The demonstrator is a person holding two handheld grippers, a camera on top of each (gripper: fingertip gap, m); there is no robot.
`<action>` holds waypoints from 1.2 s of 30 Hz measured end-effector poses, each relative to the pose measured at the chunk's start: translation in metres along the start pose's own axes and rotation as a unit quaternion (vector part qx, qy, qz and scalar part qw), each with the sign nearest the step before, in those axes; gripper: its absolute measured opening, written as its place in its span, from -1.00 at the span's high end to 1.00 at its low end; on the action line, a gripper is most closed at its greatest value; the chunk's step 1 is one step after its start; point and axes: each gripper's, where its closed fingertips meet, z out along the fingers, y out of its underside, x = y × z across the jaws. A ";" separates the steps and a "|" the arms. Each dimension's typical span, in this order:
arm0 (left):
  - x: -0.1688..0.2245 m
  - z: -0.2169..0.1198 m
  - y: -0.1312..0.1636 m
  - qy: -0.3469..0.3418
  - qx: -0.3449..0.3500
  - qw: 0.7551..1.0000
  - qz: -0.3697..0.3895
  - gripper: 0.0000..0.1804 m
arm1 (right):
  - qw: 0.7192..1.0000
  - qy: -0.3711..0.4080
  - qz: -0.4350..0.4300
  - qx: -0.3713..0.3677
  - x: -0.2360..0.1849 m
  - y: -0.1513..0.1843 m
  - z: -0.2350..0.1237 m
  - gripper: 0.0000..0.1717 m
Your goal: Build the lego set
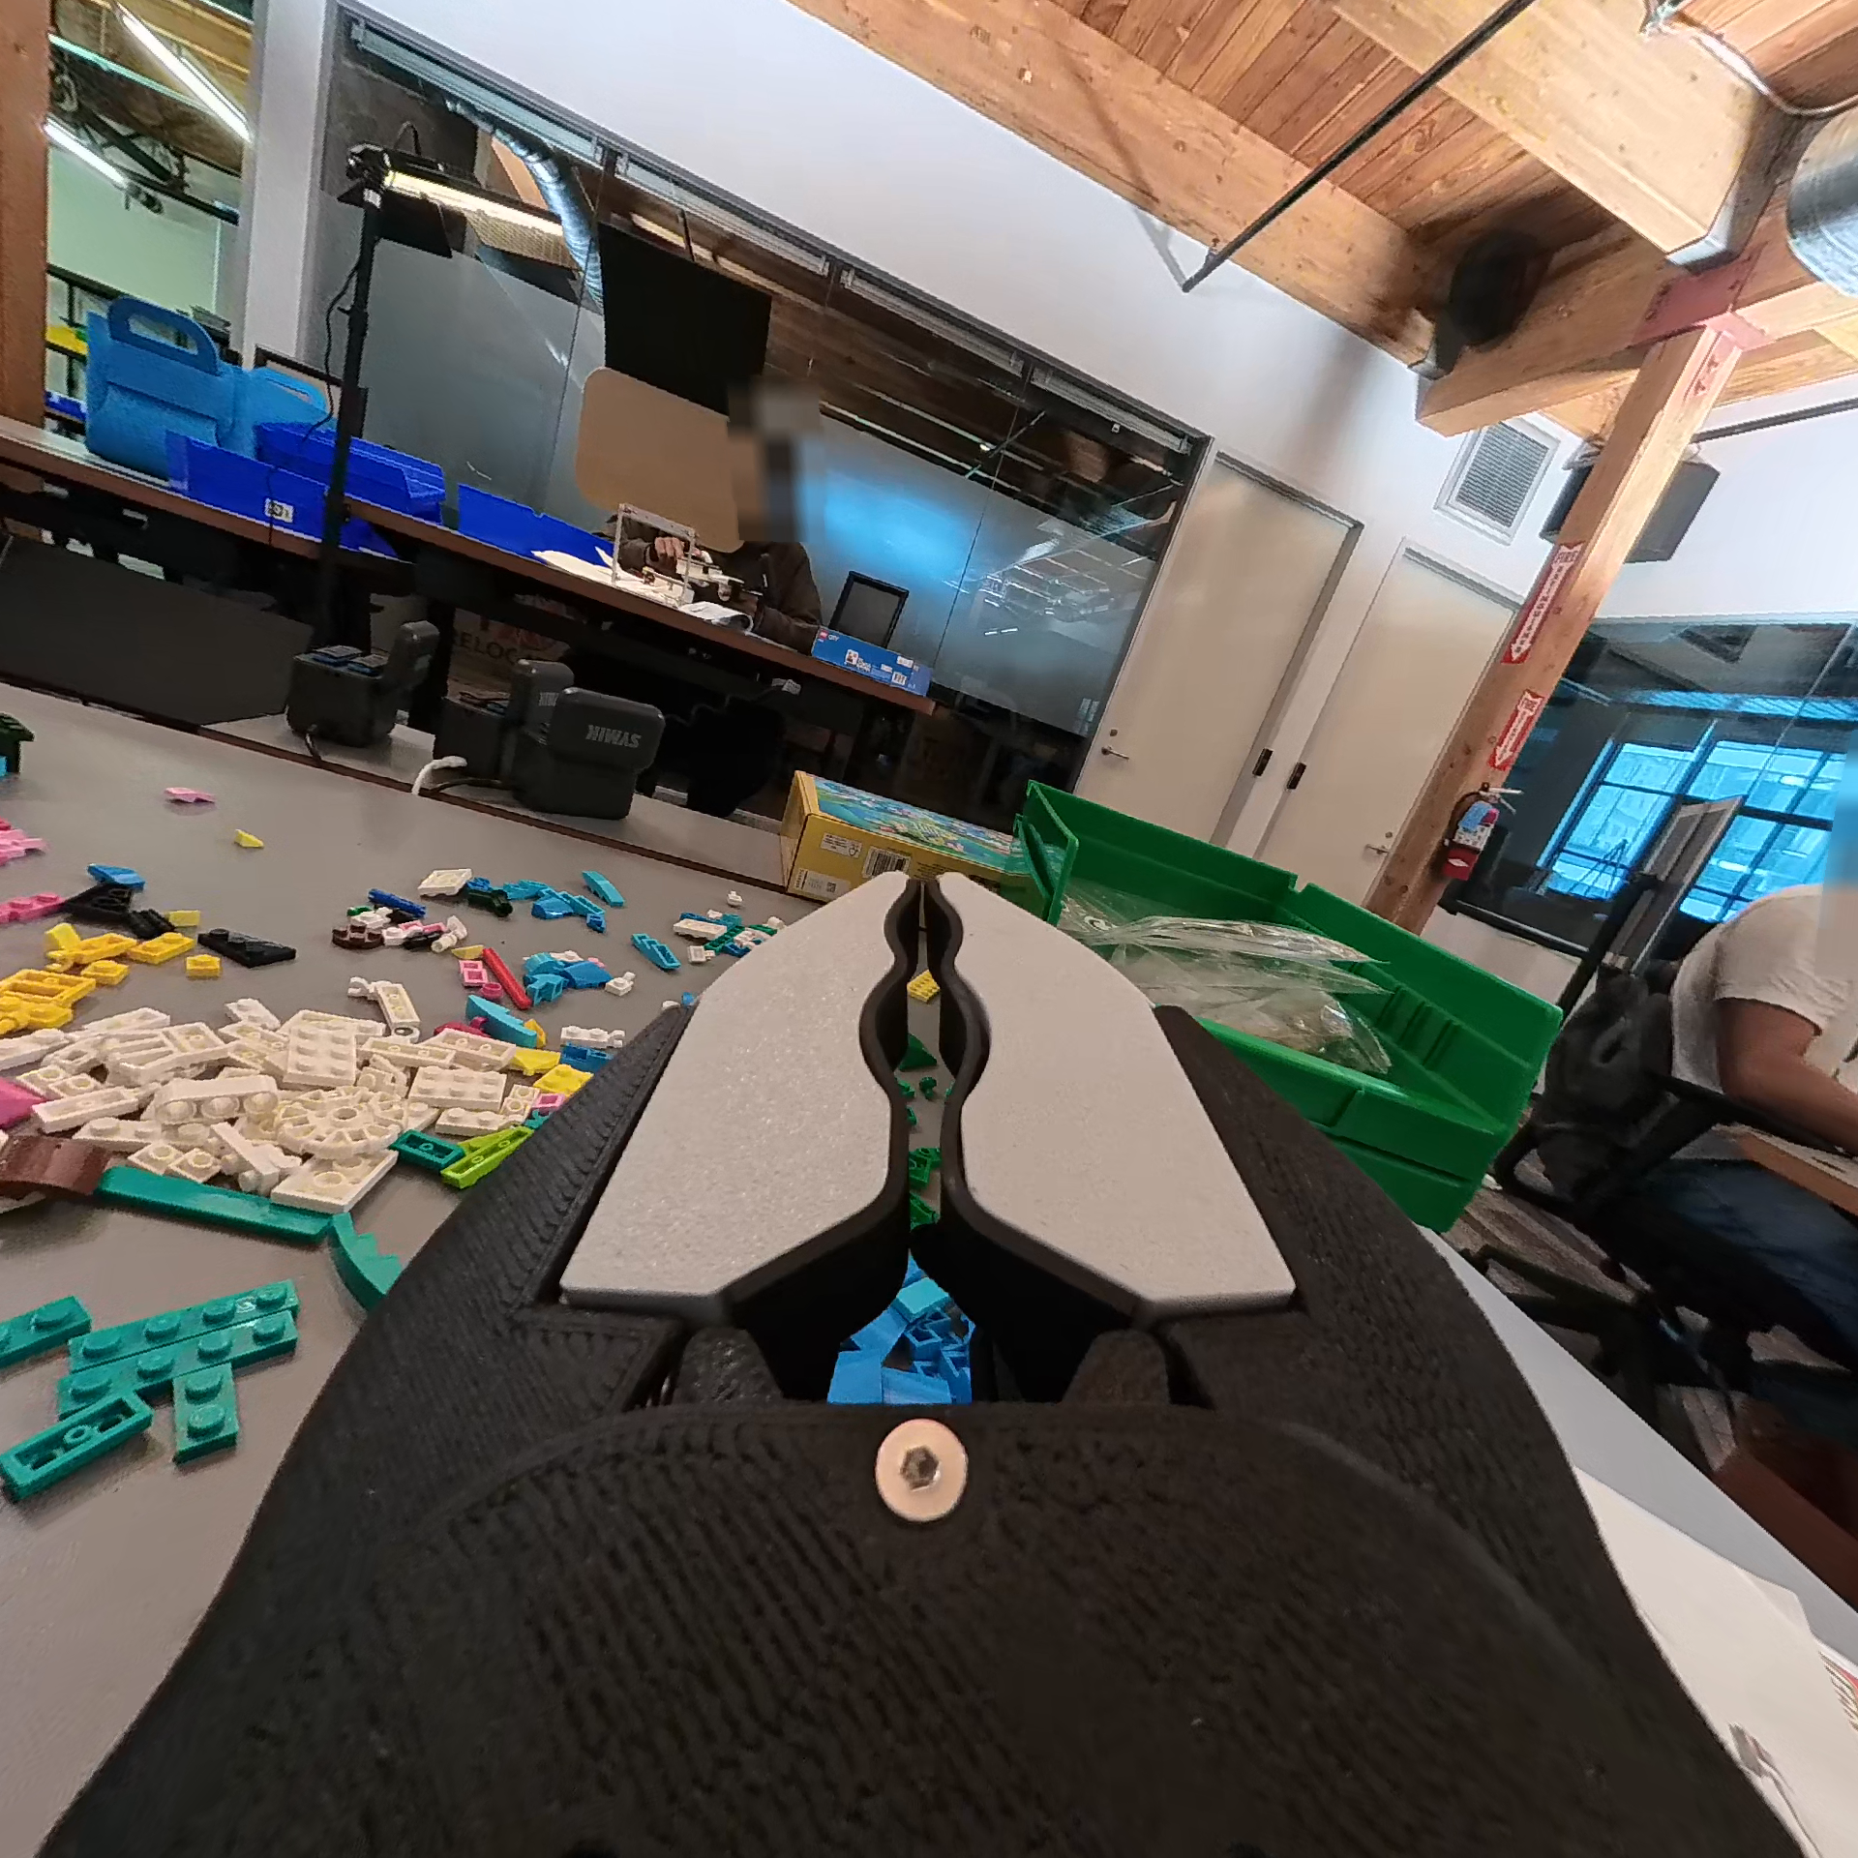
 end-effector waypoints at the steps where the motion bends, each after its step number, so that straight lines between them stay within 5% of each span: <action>1: 0.001 0.000 0.000 0.000 -0.001 1.000 0.003 1.00 | 1.000 0.000 0.000 0.000 0.000 0.000 0.000 1.00; 29: -0.001 0.000 0.000 -0.001 -0.001 1.000 -0.005 1.00 | 1.000 -0.002 0.000 0.001 0.000 0.000 -0.001 1.00; 36: 0.024 0.005 0.001 0.021 -0.024 0.993 0.112 1.00 | 1.000 -0.003 0.000 0.001 -0.001 0.000 -0.001 1.00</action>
